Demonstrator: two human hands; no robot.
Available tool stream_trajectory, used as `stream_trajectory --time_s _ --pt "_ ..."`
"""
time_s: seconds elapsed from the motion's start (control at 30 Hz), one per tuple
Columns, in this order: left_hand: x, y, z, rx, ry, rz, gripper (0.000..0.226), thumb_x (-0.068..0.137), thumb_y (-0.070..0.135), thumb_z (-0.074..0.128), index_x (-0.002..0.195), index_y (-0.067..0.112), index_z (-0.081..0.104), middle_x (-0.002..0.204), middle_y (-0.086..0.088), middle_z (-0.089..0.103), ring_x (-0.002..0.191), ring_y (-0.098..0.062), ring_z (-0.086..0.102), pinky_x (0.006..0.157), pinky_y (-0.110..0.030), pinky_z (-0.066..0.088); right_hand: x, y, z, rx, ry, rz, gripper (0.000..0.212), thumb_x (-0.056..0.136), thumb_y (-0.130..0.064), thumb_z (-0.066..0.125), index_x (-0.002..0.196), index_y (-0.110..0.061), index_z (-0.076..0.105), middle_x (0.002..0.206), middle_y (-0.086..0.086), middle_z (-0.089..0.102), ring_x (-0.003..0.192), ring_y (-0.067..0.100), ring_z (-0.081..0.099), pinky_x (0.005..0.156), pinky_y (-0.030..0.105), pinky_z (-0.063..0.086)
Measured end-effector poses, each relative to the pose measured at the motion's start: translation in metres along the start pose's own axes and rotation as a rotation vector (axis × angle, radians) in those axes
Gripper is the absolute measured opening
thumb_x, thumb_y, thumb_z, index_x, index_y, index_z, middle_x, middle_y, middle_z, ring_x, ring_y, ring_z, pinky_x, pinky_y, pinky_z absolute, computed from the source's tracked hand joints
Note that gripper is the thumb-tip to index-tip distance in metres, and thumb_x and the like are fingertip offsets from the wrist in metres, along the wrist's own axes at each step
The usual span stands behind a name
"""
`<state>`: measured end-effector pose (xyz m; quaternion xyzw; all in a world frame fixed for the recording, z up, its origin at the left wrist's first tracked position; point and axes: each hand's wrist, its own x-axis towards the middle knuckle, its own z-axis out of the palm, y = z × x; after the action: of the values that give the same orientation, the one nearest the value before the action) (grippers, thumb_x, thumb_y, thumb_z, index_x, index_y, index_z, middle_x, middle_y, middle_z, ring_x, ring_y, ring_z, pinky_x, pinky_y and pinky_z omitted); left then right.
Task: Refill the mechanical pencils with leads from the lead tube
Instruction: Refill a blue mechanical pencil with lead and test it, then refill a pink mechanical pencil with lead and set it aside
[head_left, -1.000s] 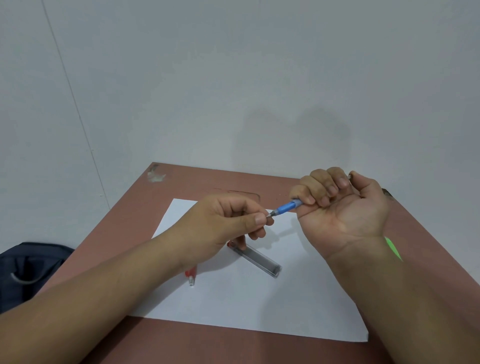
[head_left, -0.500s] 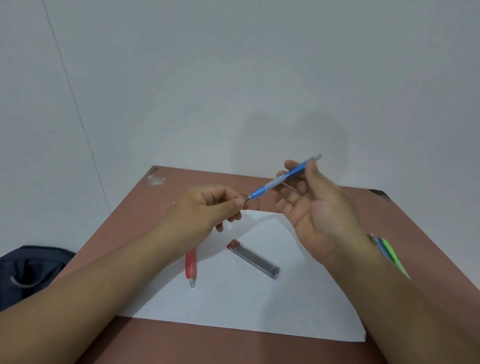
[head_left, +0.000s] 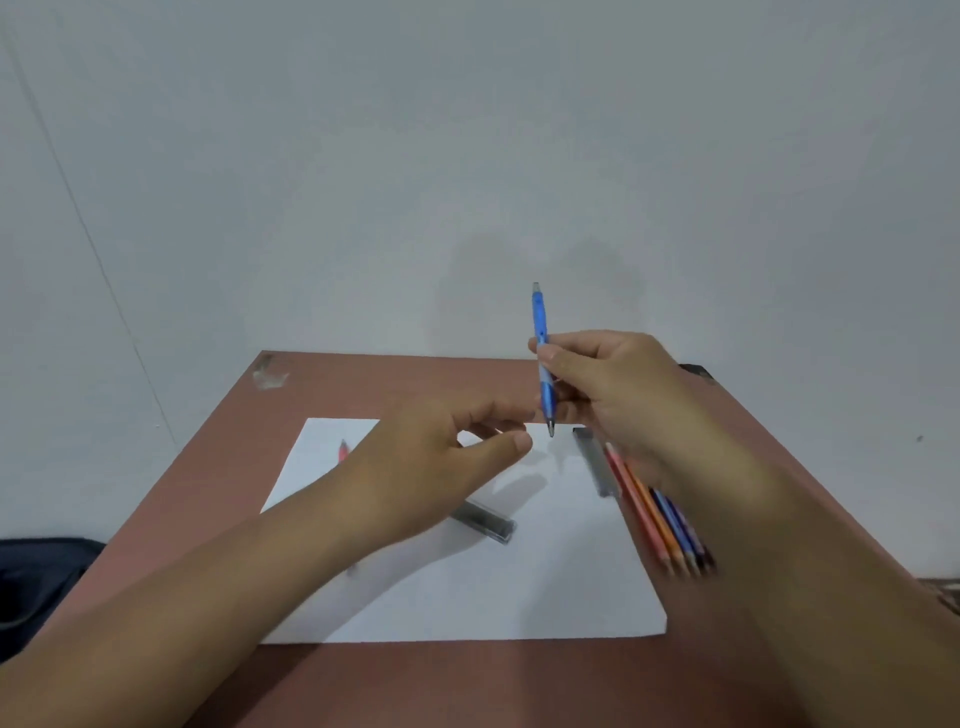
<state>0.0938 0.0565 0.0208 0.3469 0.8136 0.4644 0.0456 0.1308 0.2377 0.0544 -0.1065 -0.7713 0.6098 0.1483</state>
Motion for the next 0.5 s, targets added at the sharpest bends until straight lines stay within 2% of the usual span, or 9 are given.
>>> stream_trajectory --time_s 0.07,0.1,0.17,0.2,0.27,0.3,0.37,0.43,0.5 --pt "0.001 0.012 0.011 0.058 -0.061 0.039 0.018 0.094 0.045 0.062 0.108 0.056 0.063 0.100 0.040 0.062 0.094 0.019 0.055 0.080 -0.006 0.045 -0.009 0.000 -0.023 -0.226 0.048 -0.012 0.012 0.097 -0.024 0.064 0.095 -0.023 0.076 0.075 0.000 0.075 0.060 0.007 0.070 0.053 0.013 0.051" --pt "0.002 0.016 0.018 0.082 -0.093 0.045 0.020 0.093 0.048 0.062 0.111 0.055 0.062 0.100 0.041 0.060 0.097 0.018 0.054 0.083 -0.011 0.046 -0.015 0.002 -0.035 -0.354 0.079 -0.023 0.013 0.098 -0.028 0.063 0.093 -0.027 0.075 0.075 -0.004 0.075 0.060 0.005 0.069 0.049 0.013 0.049" --pt "0.006 0.024 0.032 0.141 -0.154 0.039 0.029 0.092 0.055 0.058 0.120 0.050 0.061 0.104 0.041 0.056 0.098 0.013 0.054 0.085 -0.017 0.047 -0.024 0.011 -0.058 -0.543 0.142 -0.025 0.014 0.096 -0.034 0.062 0.099 -0.032 0.076 0.080 -0.013 0.074 0.066 0.004 0.070 0.054 0.018 0.051" --pt "0.009 0.028 0.040 0.178 -0.174 0.049 0.033 0.092 0.058 0.057 0.123 0.049 0.060 0.112 0.038 0.057 0.102 0.010 0.054 0.087 -0.018 0.046 -0.028 0.016 -0.068 -0.593 0.169 -0.013 0.016 0.095 -0.032 0.063 0.103 -0.031 0.076 0.083 -0.016 0.072 0.069 0.004 0.070 0.060 0.021 0.052" --pt "0.015 0.036 0.055 0.243 -0.197 0.082 0.039 0.092 0.060 0.055 0.128 0.046 0.059 0.130 0.028 0.056 0.115 0.006 0.052 0.094 -0.022 0.045 -0.035 0.027 -0.086 -0.693 0.201 0.030 0.017 0.095 -0.028 0.064 0.107 -0.026 0.077 0.086 -0.017 0.069 0.075 0.003 0.067 0.067 0.023 0.052" --pt "0.018 0.039 0.061 0.274 -0.206 0.096 0.040 0.093 0.059 0.055 0.130 0.044 0.058 0.133 0.024 0.056 0.118 0.003 0.052 0.095 -0.023 0.044 -0.039 0.033 -0.093 -0.749 0.213 0.057 0.017 0.095 -0.028 0.064 0.104 -0.023 0.078 0.087 -0.015 0.069 0.077 0.004 0.066 0.069 0.026 0.054" --pt "0.025 0.043 0.074 0.340 -0.223 0.118 0.040 0.094 0.056 0.055 0.131 0.039 0.058 0.127 0.019 0.060 0.111 0.000 0.054 0.088 -0.020 0.045 -0.046 0.045 -0.106 -0.847 0.239 0.102 0.018 0.095 -0.026 0.063 0.097 -0.017 0.079 0.089 -0.004 0.074 0.080 0.011 0.068 0.076 0.036 0.058" --pt "0.030 0.046 0.086 0.377 -0.235 0.147 0.039 0.094 0.053 0.058 0.129 0.037 0.060 0.117 0.016 0.062 0.100 -0.002 0.056 0.077 -0.015 0.043 -0.050 0.056 -0.116 -0.901 0.272 0.141 0.020 0.095 -0.025 0.062 0.096 -0.014 0.078 0.092 0.003 0.075 0.080 0.016 0.069 0.079 0.039 0.059" --pt "0.035 0.047 0.097 0.430 -0.244 0.172 0.038 0.093 0.052 0.060 0.127 0.034 0.062 0.110 0.014 0.062 0.093 -0.003 0.056 0.075 -0.017 0.047 -0.053 0.065 -0.124 -0.930 0.288 0.174 0.023 0.094 -0.025 0.059 0.098 -0.011 0.077 0.093 0.006 0.075 0.080 0.019 0.069 0.078 0.039 0.059"
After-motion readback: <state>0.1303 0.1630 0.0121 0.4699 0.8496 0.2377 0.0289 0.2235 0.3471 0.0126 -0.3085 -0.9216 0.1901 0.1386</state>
